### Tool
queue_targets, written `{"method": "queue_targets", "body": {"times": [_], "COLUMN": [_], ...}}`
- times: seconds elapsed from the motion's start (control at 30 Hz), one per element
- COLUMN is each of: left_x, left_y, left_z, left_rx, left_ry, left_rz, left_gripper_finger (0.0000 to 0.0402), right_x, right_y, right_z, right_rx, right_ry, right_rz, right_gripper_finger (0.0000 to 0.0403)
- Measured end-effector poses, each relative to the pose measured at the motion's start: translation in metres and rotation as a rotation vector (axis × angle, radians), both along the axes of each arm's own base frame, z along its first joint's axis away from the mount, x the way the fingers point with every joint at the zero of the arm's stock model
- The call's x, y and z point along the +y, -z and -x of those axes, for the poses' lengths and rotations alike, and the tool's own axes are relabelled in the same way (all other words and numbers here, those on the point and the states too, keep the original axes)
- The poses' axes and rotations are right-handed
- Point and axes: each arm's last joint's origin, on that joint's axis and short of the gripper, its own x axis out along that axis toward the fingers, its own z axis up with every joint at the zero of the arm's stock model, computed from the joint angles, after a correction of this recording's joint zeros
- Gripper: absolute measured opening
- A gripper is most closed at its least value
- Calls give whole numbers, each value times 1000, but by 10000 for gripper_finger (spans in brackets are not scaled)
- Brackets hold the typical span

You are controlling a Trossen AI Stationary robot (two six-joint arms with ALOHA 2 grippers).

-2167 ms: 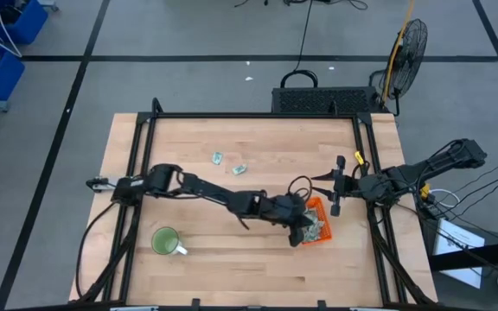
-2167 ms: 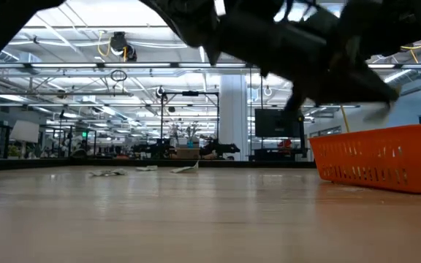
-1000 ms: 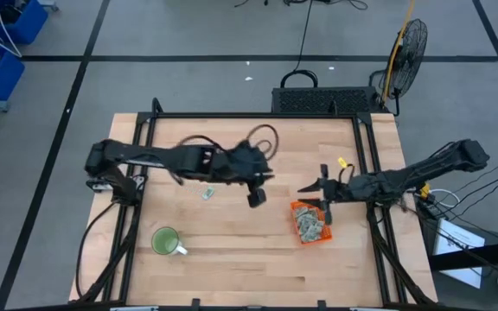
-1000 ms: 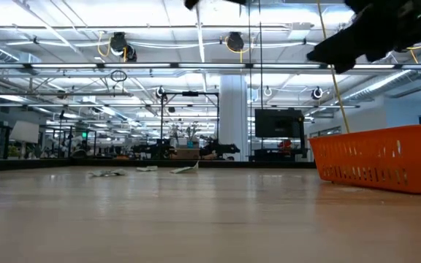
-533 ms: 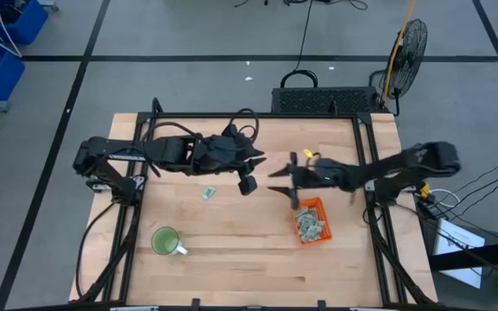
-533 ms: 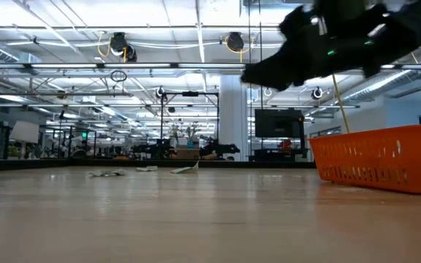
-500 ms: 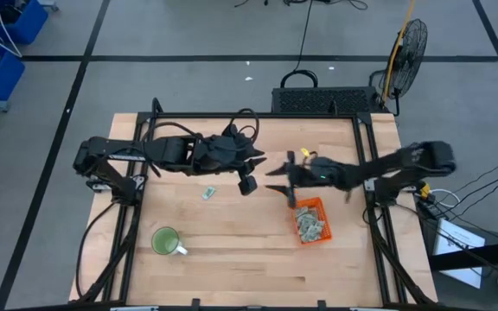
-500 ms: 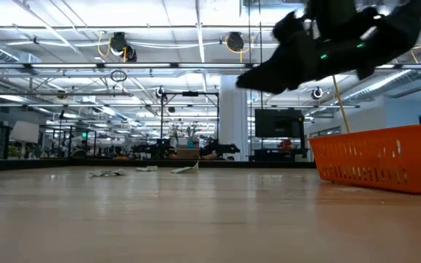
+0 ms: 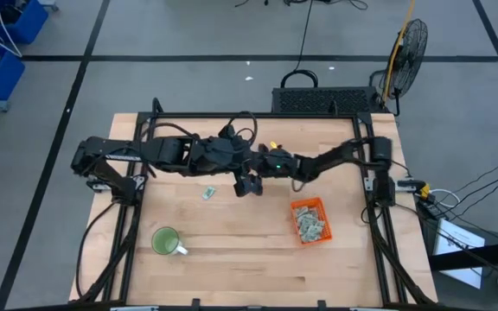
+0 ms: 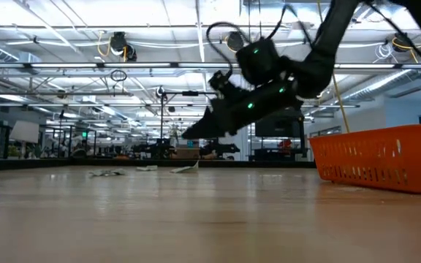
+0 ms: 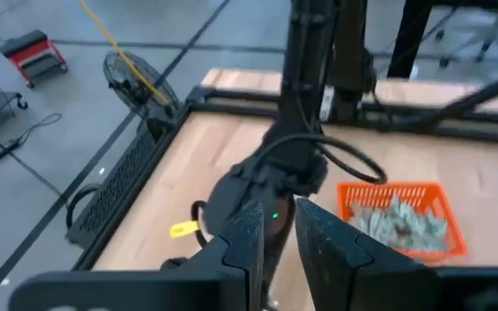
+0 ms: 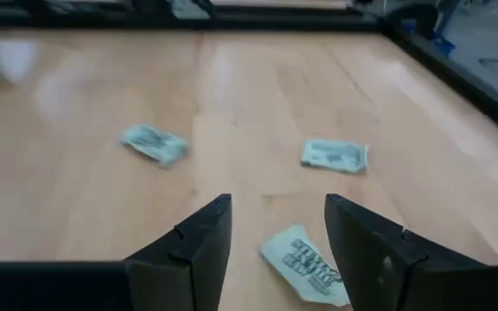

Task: Pick and place Stevia / Truvia into bins
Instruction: Put the stevia packet into the orange basket

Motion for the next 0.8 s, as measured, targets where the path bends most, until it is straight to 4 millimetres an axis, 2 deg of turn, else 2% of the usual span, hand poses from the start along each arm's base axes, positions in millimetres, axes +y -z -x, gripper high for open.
{"method": "queue_targets", "body": {"times": [0.13, 0.4, 0.67, 0.8], "left_x": [-1, -7, -8, -8], "left_y": [-2, -1, 0, 0], "left_z": [5, 10, 9, 9], "left_rx": [11, 41, 45, 43], "left_ry": [-4, 10, 13, 10], "left_rz": [2, 3, 3, 8], "left_gripper_finger": [76, 76, 76, 76], "right_x": [-12, -24, -24, -23], "right_y": [14, 45, 50, 51], "right_z": [-15, -16, -13, -13], "right_rx": [12, 89, 148, 151], "right_ry": [27, 111, 134, 142], "right_rz": [-9, -30, -28, -50], "right_gripper_finger": [180, 172, 166, 138]}}
